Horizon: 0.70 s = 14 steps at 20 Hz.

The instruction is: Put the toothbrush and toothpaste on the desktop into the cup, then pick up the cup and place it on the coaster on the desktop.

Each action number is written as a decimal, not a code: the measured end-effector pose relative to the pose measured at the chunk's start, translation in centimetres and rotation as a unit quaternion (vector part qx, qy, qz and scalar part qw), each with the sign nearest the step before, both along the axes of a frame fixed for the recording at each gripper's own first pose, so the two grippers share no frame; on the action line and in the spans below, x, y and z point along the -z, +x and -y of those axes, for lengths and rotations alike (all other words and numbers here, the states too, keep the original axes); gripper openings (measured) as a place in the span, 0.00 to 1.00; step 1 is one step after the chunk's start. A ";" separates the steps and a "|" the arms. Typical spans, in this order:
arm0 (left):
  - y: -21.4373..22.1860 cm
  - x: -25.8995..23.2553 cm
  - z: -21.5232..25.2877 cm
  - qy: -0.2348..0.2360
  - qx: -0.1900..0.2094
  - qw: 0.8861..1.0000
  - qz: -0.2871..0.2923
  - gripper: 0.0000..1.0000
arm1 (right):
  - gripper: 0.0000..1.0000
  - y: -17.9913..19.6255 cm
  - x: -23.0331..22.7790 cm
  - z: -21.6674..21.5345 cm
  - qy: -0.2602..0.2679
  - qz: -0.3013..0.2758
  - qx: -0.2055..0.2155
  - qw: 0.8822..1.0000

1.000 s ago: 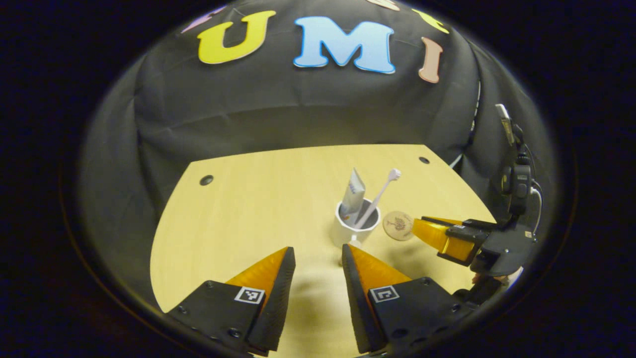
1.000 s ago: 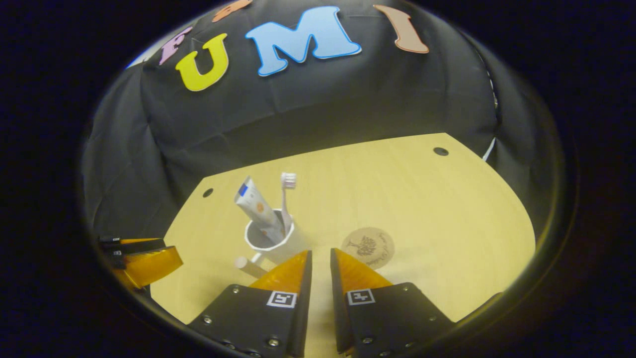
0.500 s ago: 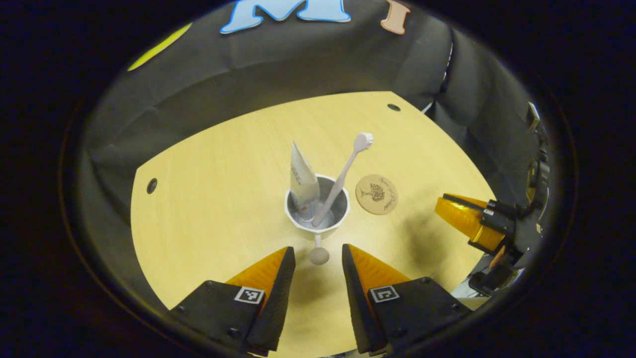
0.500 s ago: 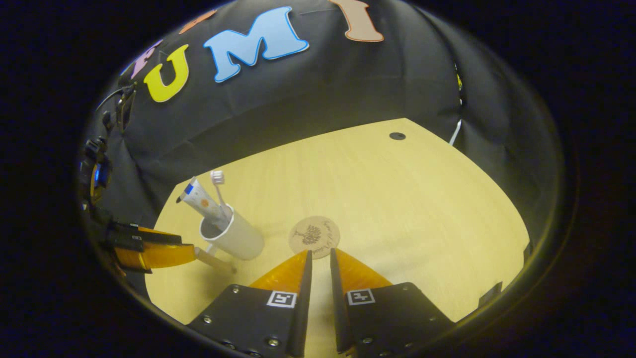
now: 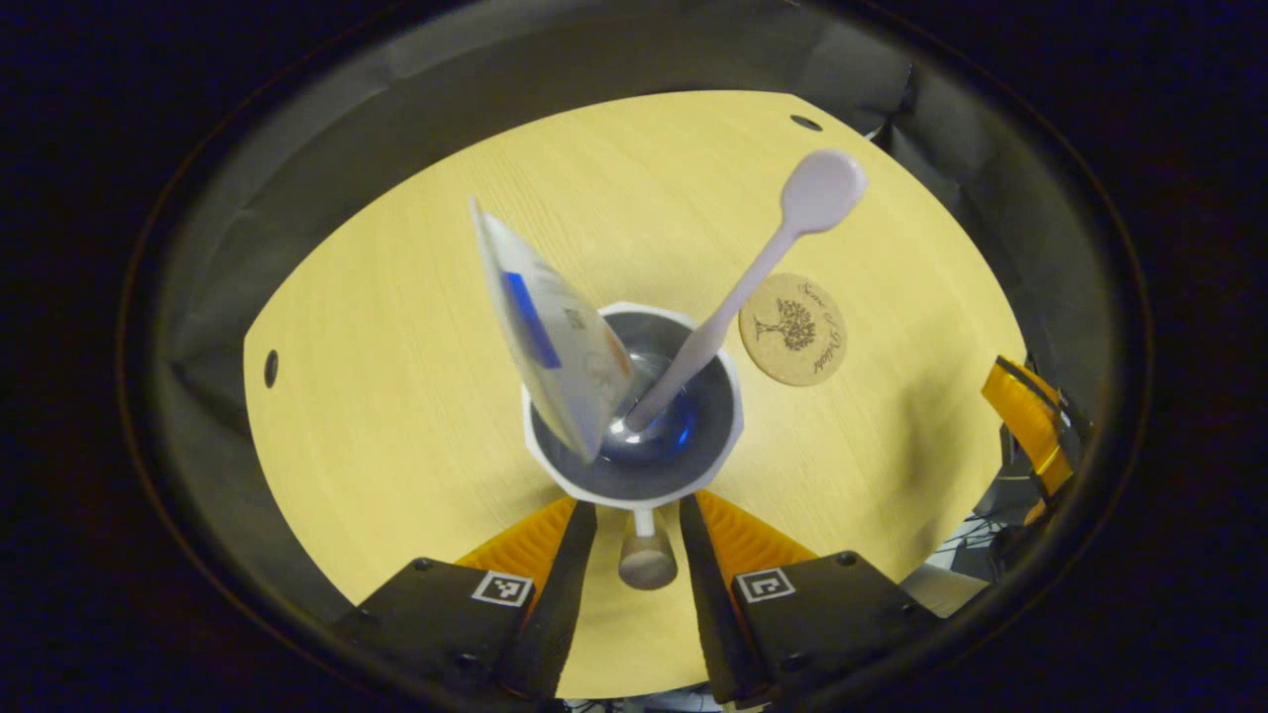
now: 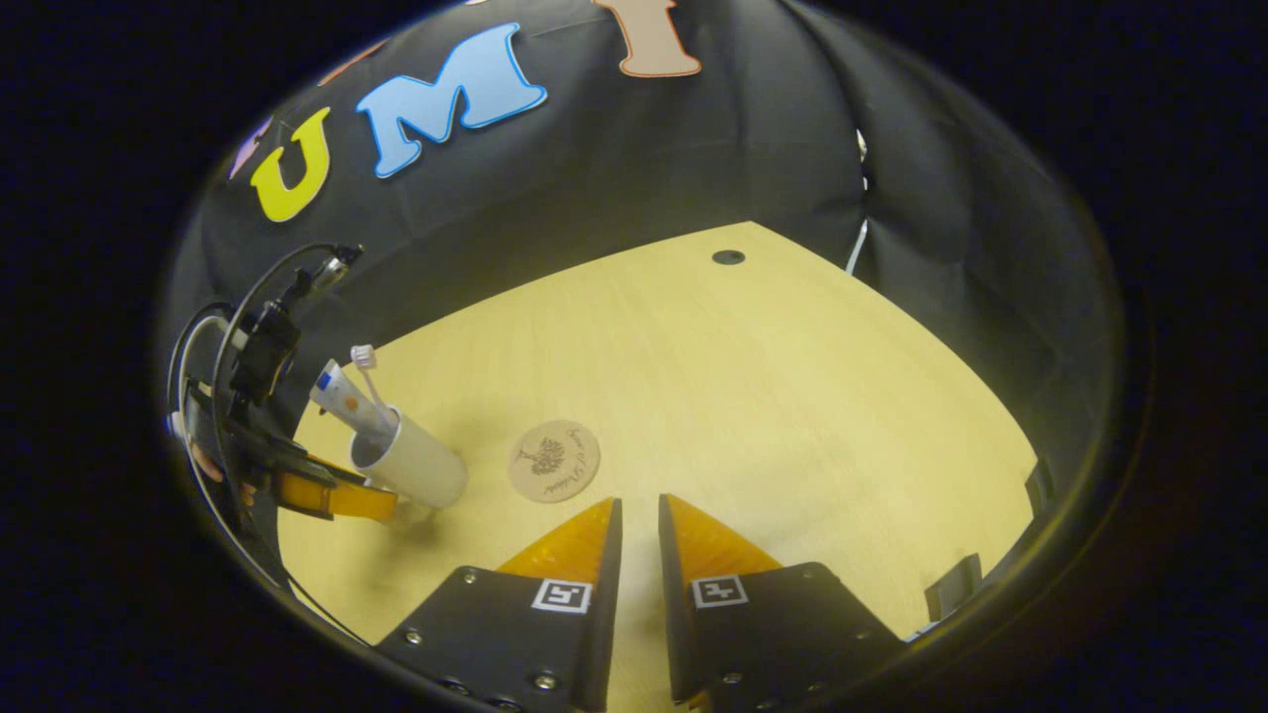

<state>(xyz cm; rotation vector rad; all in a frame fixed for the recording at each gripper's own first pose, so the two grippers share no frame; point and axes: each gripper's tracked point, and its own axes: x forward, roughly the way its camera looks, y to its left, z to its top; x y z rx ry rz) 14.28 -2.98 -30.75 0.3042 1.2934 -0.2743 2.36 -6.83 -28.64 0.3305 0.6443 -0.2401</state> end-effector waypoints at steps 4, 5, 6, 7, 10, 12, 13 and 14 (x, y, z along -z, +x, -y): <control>0.9 1.4 0.0 0.004 -0.015 1.000 -0.006 0.58 | 0.23 -0.9 0.9 1.5 0.005 -0.012 0.011 1.000; 0.9 1.9 0.2 -0.001 -0.019 1.000 -0.009 0.56 | 0.23 -1.1 1.0 1.9 0.006 -0.015 0.014 1.000; 0.7 2.4 0.3 -0.002 -0.023 1.000 -0.013 0.53 | 0.23 -1.2 1.3 2.3 0.008 -0.016 0.017 1.000; 1.0 2.2 0.3 -0.004 -0.024 1.000 -0.005 0.51 | 0.23 -1.3 1.3 2.7 0.011 -0.018 0.022 1.000; 0.8 2.3 0.4 -0.008 -0.030 1.000 -0.004 0.36 | 0.23 -1.7 1.7 3.8 0.018 -0.022 0.032 0.999; 0.9 2.3 0.4 -0.009 -0.034 0.999 -0.002 0.34 | 0.23 -1.8 1.7 4.4 0.021 -0.023 0.035 0.999; 0.9 2.3 0.6 -0.012 -0.037 0.999 0.000 0.34 | 0.23 -1.9 1.7 4.5 0.022 -0.023 0.035 0.999; 0.9 2.2 0.8 -0.016 -0.038 0.999 0.000 0.34 | 0.23 -1.9 1.8 4.6 0.022 -0.023 0.035 0.999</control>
